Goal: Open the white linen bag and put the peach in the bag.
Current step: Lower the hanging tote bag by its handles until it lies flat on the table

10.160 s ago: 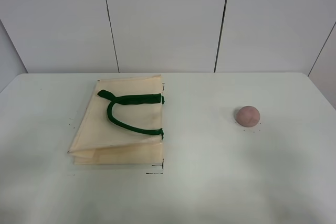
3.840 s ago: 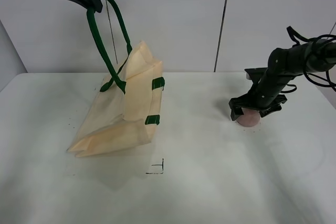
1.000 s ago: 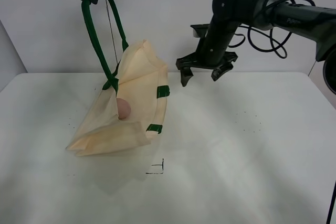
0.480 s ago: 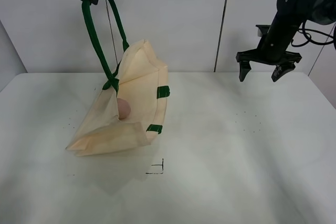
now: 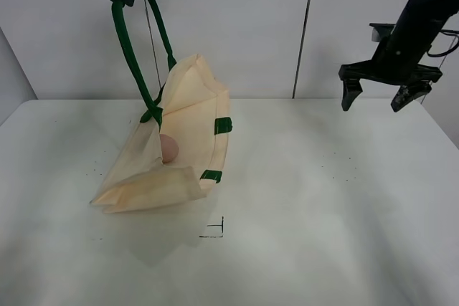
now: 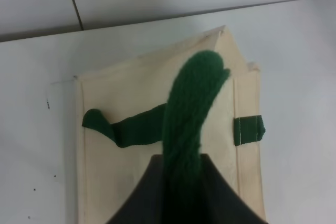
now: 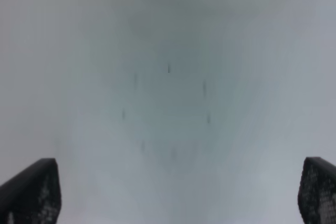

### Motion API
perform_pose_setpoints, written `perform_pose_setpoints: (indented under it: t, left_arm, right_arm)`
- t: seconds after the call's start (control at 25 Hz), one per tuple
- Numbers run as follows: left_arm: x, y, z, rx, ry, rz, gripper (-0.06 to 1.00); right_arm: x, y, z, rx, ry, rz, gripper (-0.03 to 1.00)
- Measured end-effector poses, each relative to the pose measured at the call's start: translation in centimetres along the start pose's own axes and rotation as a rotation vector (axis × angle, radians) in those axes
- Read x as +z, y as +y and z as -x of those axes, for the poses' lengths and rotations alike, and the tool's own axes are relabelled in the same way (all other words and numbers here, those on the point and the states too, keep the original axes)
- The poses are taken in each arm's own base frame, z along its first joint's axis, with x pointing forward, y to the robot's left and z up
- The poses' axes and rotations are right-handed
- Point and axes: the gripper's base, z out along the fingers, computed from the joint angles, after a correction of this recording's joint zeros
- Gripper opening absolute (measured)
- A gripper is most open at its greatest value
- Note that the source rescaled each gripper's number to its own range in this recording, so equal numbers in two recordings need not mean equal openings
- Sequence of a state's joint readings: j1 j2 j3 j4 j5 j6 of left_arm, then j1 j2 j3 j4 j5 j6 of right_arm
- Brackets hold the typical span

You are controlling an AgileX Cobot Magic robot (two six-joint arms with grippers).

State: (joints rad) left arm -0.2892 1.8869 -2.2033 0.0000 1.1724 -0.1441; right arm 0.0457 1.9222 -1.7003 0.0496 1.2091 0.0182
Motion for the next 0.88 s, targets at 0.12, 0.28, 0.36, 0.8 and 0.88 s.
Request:
perform_pose_setpoints:
  t: [0.12, 0.28, 0.36, 0.8, 0.88]
  left_arm:
    - [0.0, 0.0, 0.0, 0.000, 0.000, 0.000, 0.00]
    - [0.0, 0.0, 0.0, 0.000, 0.000, 0.000, 0.00]
    - [0.0, 0.0, 0.0, 0.000, 0.000, 0.000, 0.00]
    - [0.0, 0.0, 0.0, 0.000, 0.000, 0.000, 0.00]
    - [0.0, 0.0, 0.0, 0.000, 0.000, 0.000, 0.00]
  right_arm:
    - [-2.7, 0.0, -4.4, 0.001, 0.013, 0.000, 1.00]
    - [-5.6, -0.1, -11.4, 0.001, 0.015, -0.001, 1.00]
    - [-6.7, -0.2, -14.9, 0.000, 0.003, 0.000, 1.00]
    - [-7.9, -0.9, -31.6, -0.019, -0.359, -0.009, 1.00]
    - [-7.9, -1.1, -33.5, -0.024, -0.450, -0.010, 1.00]
